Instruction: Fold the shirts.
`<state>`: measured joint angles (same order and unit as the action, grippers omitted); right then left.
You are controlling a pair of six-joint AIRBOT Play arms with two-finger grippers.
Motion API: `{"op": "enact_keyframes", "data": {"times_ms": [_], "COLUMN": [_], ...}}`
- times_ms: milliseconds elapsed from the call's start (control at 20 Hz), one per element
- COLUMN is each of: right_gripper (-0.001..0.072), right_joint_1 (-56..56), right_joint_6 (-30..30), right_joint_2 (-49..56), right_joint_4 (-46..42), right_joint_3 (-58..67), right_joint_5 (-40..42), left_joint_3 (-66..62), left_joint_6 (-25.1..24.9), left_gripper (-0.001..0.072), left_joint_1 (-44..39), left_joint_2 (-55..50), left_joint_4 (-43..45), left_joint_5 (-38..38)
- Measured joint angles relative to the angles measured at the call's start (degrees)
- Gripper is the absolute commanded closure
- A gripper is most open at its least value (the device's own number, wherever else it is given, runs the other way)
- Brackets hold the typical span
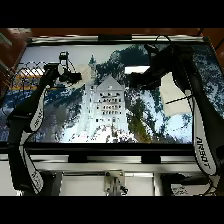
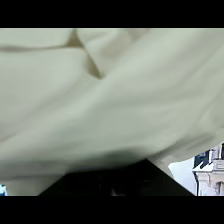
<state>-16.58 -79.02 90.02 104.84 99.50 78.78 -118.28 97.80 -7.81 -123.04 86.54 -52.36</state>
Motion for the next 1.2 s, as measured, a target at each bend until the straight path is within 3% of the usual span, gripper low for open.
{"op": "enact_keyframes", "data": {"times_ms": [200, 400, 600, 800, 950, 1000, 1050, 1200], "right_gripper": [0.0084, 0.0084, 0.0084, 0.0084, 0.0084, 0.0084, 0.0085, 0.0084], "right_joint_1": [0.09, 0.61, 0.81, 0.81, 0.83, 0.81, 0.81, 0.81], "right_joint_6": [-1.36, -3.3, -3.69, -1.97, -1.09, -0.9, -0.74, -0.63], "right_joint_2": [-0.17, -4.76, -15.02, -24.92, -28.59, -29.24, -29.62, -30.21], "right_joint_4": [-1.49, -5.07, -11.47, -13.88, -14.73, -14.91, -15.26, -16.28], "right_joint_3": [0.33, 3.5, 6.43, 7.3, 7.43, 7.26, 6.84, 4.48], "right_joint_5": [-2.84, -1.79, -0.61, 2.27, 7.02, 8.44, 9.75, 11.87], "left_joint_3": [-0.11, -0.15, 2.29, 16.15, 31.67, 35.71, 39.01, 42.69], "left_joint_6": [-3.1, -8.79, -10.23, -6.08, 1.46, 4.33, 7.17, 12.39], "left_gripper": [0.0671, 0.0671, 0.0671, 0.0671, 0.0668, 0.0421, -0.0013, -0.0013], "left_joint_1": [-1.29, -4.92, -9.18, -16.92, -26.51, -29.62, -32.63, -37.13], "left_joint_2": [8.87, 27.32, 44.48, 54.82, 57.18, 56.96, 55.95, 52.39], "left_joint_4": [0.02, 3.28, 5.38, 6.14, 6.21, 6.03, 5.4, 3.43], "left_joint_5": [1.44, 1.68, -4.63, -11.78, -6.97, -3.06, 0.46, 3.85]}}
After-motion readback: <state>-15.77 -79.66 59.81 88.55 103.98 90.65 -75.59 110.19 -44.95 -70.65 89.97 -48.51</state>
